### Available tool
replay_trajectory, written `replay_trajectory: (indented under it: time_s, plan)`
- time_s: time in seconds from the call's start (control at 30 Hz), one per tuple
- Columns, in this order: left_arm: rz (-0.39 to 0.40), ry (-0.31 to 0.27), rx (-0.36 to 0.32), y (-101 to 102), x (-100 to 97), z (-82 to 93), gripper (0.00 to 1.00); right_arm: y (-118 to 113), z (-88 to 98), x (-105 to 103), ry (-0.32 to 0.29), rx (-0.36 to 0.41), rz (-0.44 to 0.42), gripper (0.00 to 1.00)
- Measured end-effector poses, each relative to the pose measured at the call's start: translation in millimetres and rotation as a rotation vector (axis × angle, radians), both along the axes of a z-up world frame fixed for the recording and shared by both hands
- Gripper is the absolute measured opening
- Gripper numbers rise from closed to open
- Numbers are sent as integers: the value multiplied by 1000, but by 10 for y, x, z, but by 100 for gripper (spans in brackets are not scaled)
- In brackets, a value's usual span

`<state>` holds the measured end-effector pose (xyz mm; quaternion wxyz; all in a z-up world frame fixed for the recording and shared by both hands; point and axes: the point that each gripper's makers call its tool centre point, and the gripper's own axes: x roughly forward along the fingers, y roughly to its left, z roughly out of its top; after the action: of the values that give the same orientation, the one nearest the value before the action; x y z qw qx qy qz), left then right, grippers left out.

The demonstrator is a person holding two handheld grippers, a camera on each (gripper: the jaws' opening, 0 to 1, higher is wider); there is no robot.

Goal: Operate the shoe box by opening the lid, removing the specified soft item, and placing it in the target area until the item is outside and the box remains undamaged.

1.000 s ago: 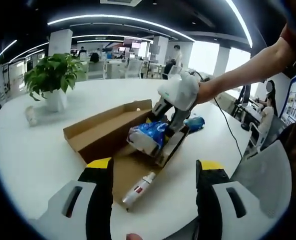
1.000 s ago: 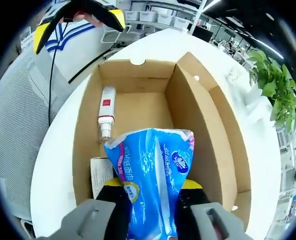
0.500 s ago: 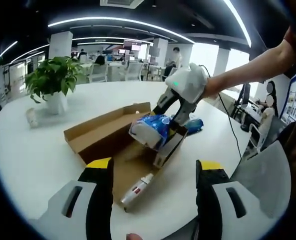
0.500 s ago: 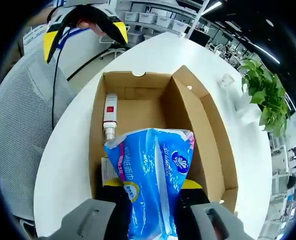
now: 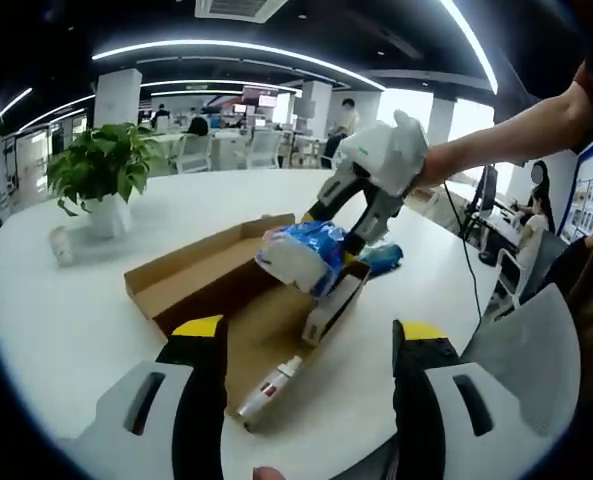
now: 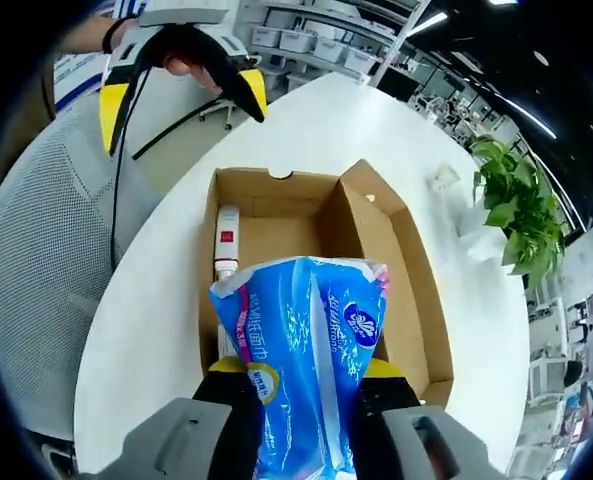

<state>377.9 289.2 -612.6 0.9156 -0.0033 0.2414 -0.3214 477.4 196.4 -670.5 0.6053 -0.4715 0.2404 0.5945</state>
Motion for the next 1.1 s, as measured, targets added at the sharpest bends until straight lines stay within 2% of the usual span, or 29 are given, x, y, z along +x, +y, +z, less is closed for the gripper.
replay_trajectory:
  time_s: [0.43, 0.7, 1.1]
  plan:
    - [-49, -10, 5, -157, -35, 34, 67, -259, 213, 18, -36, -1, -46, 29]
    - [-79, -15, 9, -244, -23, 57, 67, -502, 301, 23, -57, -9, -87, 29]
    - [-128, -17, 20, -399, -2, 67, 67, -899, 262, -69, -59, 6, -183, 29]
